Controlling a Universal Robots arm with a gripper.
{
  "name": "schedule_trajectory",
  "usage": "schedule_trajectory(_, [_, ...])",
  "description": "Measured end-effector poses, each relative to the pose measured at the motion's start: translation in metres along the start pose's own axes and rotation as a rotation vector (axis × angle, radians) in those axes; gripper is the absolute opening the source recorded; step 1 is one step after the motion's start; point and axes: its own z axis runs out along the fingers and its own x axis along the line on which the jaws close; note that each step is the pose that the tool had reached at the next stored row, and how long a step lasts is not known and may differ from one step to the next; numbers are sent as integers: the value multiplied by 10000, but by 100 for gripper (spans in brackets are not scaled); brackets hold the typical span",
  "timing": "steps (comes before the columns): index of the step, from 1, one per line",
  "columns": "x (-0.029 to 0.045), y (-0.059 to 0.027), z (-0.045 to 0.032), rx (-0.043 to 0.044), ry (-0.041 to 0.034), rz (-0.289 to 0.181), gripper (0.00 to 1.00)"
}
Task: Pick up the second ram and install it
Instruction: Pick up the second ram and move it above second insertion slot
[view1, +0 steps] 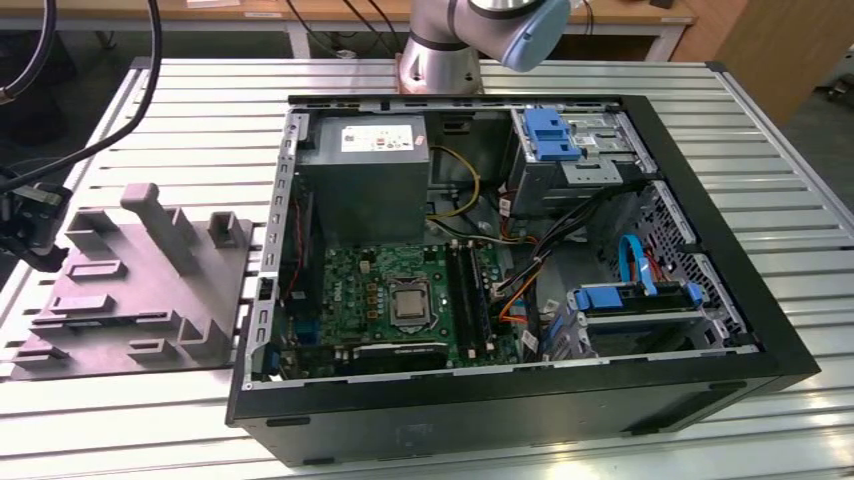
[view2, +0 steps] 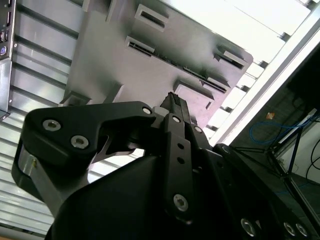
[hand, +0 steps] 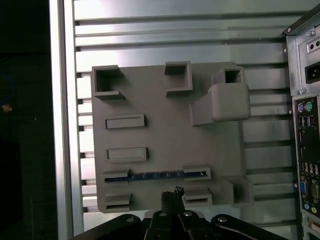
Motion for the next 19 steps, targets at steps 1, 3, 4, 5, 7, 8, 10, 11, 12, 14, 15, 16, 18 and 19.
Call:
schedule_trajectory(1, [0, 0, 0, -1, 2, -41, 10])
schedule_trajectory(3, [0, 0, 0, -5, 13, -268, 10])
schedule_trajectory(4, [0, 0, 0, -9, 21, -438, 10])
schedule_trajectory(5, [0, 0, 2, -14, 28, -616, 10])
schedule_trajectory(7, [0, 0, 4, -23, 44, -992, 10])
schedule_trajectory(8, [0, 0, 6, -27, 52, -1172, 10])
schedule_trajectory(10, [0, -1, 9, -36, 67, -1531, 10])
schedule_trajectory(11, [0, -1, 10, -40, 76, -1711, 10])
schedule_trajectory(12, [0, -1, 11, -44, 84, -1890, 10])
schedule_trajectory(14, [0, -1, 14, -52, 100, -2260, 10])
schedule_trajectory(15, [0, -1, 16, -57, 108, -2441, 10])
schedule_trajectory(16, [0, -1, 17, -61, 115, -2620, 10])
schedule_trajectory(18, [1, -1, 20, -69, 131, -2980, 10])
schedule_trajectory(19, [0, -1, 22, -73, 139, -3158, 10])
